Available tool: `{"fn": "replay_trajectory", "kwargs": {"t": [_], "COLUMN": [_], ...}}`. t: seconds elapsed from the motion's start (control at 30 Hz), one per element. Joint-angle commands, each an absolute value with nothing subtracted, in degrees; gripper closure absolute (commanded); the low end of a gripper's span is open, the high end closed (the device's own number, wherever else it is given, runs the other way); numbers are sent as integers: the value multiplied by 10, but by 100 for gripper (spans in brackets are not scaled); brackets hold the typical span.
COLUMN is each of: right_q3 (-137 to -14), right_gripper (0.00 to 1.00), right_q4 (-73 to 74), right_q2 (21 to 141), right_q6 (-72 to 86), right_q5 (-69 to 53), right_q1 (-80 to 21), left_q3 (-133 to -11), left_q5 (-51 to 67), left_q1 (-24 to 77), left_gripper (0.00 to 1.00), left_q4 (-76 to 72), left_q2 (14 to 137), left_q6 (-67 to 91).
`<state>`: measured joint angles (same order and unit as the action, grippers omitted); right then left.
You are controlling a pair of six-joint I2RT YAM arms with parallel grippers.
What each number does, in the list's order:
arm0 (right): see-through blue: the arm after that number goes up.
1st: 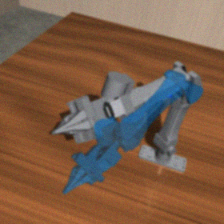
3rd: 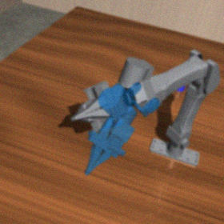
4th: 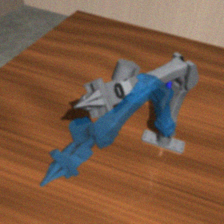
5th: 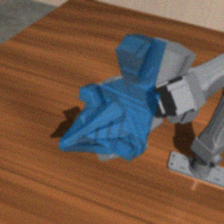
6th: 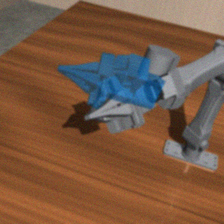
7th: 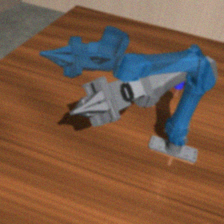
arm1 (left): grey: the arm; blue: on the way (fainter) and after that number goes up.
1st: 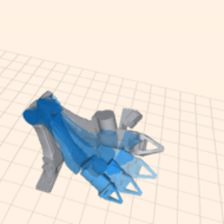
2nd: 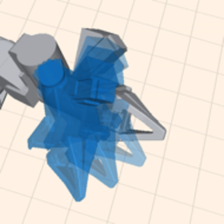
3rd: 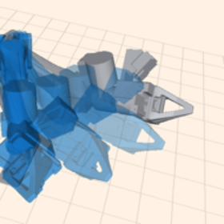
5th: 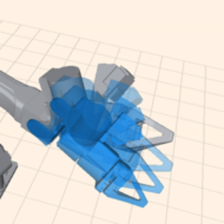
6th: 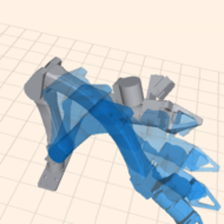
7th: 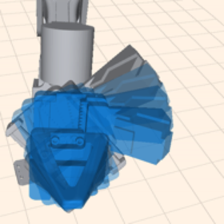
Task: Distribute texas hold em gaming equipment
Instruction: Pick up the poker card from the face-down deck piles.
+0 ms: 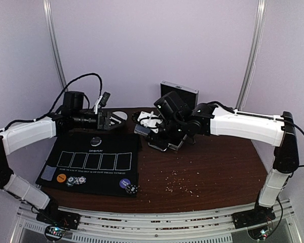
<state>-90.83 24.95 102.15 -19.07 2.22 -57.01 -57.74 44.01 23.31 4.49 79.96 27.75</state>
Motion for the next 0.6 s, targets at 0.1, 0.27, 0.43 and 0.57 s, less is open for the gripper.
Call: {"fn": "replay_trajectory", "kwargs": {"t": [0.1,0.27,0.43,0.57], "right_q3": [-949,-965,-970,-974], "right_gripper": [59,59,59,59], "right_q4": [260,263,262,263], "right_q2": [1052,1069,1076,1083], "right_q6": [-178,-177,-178,-179], "right_q5": [22,19,14,12], "right_q1": [-579,-582,-584,-588], "left_q3": [-596,-602,-609,-619], "left_q5": [577,557,545,524], "left_q1": [253,256,261,265], "left_gripper": [4,21,24,22], "left_q4": [-73,-28,-8,-5], "left_q2": [829,846,860,872], "left_q6": [270,253,242,241]}}
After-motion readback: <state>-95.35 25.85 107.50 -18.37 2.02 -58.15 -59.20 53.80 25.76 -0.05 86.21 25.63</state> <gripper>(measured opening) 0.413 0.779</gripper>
